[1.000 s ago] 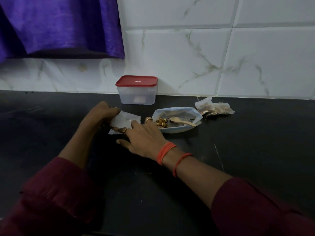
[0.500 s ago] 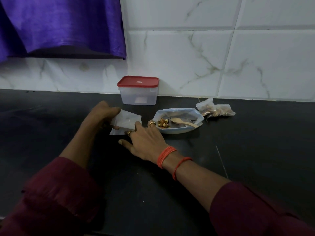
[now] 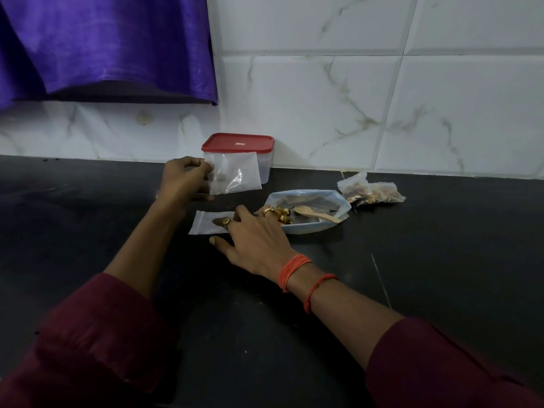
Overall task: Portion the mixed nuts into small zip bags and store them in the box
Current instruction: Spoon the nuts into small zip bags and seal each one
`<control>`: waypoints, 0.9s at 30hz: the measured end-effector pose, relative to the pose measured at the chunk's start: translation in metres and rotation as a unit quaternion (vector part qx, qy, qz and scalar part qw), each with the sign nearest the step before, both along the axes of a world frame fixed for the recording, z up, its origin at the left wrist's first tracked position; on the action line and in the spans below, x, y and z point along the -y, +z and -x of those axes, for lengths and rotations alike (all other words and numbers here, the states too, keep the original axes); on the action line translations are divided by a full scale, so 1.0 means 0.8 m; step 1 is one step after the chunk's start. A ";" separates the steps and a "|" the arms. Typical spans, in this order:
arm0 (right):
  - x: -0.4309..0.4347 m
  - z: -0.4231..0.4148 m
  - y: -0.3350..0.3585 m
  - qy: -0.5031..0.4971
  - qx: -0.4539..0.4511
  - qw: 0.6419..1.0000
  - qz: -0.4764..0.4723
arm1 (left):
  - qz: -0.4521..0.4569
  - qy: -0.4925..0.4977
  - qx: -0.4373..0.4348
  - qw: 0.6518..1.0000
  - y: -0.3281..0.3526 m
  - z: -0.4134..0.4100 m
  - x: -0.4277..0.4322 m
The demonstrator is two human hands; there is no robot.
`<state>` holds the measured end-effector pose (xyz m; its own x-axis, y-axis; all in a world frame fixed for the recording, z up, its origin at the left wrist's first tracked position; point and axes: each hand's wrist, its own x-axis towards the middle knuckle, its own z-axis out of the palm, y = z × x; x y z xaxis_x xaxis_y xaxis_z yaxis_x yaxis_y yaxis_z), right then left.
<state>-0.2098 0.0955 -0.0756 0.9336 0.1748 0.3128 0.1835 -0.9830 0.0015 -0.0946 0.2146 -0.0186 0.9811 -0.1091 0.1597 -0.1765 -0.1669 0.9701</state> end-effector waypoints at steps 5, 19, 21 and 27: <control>0.023 0.014 0.014 0.004 0.101 0.988 -0.115 | 0.054 -0.023 -0.025 0.998 -0.005 0.003 0.003; 0.127 0.047 0.016 -0.065 0.211 0.914 -0.339 | 0.037 -0.207 0.095 0.973 -0.040 0.086 0.096; 0.132 0.045 0.013 -0.058 0.213 0.911 -0.348 | 0.046 -0.198 0.102 0.974 -0.046 0.088 0.098; 0.134 0.043 0.012 -0.035 0.224 0.897 -0.380 | 0.082 -0.194 0.116 0.971 -0.044 0.094 0.098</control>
<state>-0.2443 -0.0116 -0.0657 0.6847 -0.3022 0.6632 0.2701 -0.7400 -0.6160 -0.1696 0.1361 -0.0539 0.8070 -0.4170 0.4182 -0.4126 0.1085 0.9044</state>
